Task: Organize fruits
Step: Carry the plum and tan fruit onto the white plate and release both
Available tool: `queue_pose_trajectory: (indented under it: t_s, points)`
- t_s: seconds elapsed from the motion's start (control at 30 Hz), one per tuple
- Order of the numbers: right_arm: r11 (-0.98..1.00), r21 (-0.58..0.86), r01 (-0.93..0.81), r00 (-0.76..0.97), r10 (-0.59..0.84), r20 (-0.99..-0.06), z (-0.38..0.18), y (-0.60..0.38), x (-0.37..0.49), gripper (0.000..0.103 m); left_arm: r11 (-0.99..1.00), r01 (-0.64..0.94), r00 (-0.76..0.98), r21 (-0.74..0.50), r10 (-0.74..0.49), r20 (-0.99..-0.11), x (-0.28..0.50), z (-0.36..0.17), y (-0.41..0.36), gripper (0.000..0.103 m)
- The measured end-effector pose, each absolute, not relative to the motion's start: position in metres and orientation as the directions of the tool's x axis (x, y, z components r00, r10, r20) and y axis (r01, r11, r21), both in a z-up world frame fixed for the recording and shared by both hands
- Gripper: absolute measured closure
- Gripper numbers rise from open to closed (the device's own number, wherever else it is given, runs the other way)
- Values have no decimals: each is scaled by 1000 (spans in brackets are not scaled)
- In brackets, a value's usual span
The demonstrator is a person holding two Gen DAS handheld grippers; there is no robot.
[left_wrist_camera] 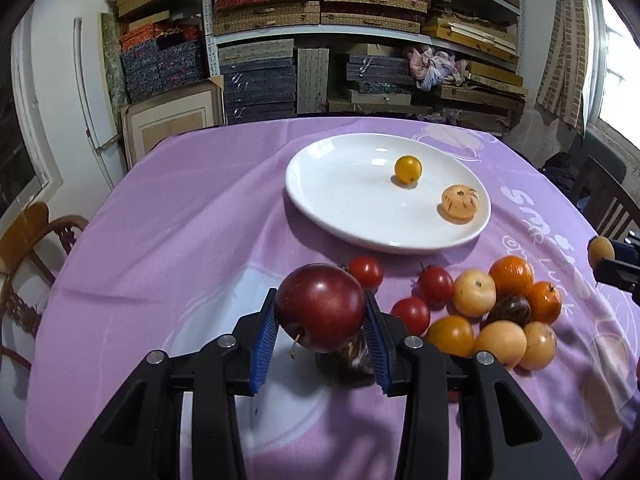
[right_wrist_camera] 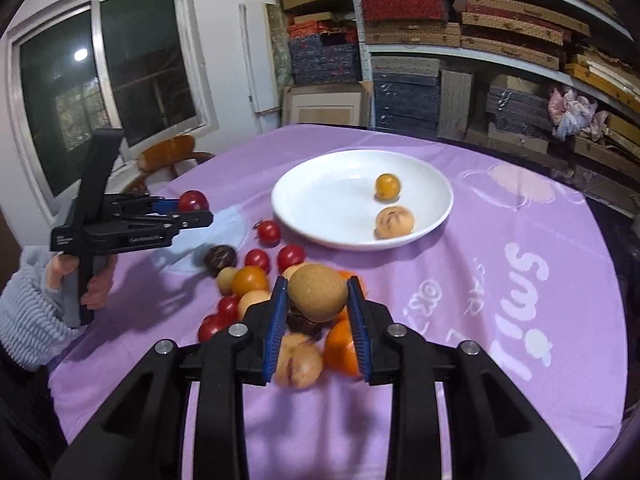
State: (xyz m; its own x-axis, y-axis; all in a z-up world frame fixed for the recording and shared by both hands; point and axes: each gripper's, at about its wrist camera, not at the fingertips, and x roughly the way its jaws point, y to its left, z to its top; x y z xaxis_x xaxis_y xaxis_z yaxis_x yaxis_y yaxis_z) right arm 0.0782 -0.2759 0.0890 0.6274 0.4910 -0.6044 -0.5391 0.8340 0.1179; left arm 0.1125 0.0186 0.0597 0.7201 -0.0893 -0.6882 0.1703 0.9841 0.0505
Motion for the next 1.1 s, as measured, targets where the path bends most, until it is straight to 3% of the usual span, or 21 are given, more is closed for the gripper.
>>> queue_pose_trajectory:
  t_s: [0.1,0.23,0.47,0.5,0.53,0.6,0.77,0.83,0.93,1.0,1.1]
  points:
    - [900,31,-435,680,350,-645,98,-261,132,74,982,170,719,83,-66,-692,148,65,-2,62]
    - [945,57,-323,672,271,-689,87,-253,201,74,986,153,686,68,-56,-726,190,51,-18,62]
    - [961,85,-262,627,237,-742,59,-239,269,74,990,123,662,61,-37,-748,230,34,-23,62]
    - [964,86,-252,631,231,-741,55,-240,274,71,991,125,652,38,-53,-757,234,34,-23,61]
    - [962,99,-253,627,241,-740,54,-240,278,58,992,124,650,25,-62,-757,236,35,-23,61]
    - [961,124,-246,639,257,-725,55,-242,278,46,993,116,669,36,-51,-742,235,40,-23,60]
    - [950,156,-271,668,302,-680,74,-253,248,45,994,110,679,14,-65,-732,221,54,-9,58]
    - [947,165,-276,690,315,-652,83,-260,223,30,996,93,684,-1,-65,-727,210,59,3,53]
    - [950,154,-272,737,309,-601,91,-271,174,16,998,61,692,-3,-45,-721,182,61,23,44]
    - [954,144,-263,757,297,-582,90,-279,144,9,999,48,689,12,-24,-724,165,57,31,43]
    - [953,169,-251,773,302,-557,82,-291,107,8,999,35,678,34,1,-735,138,44,40,42]
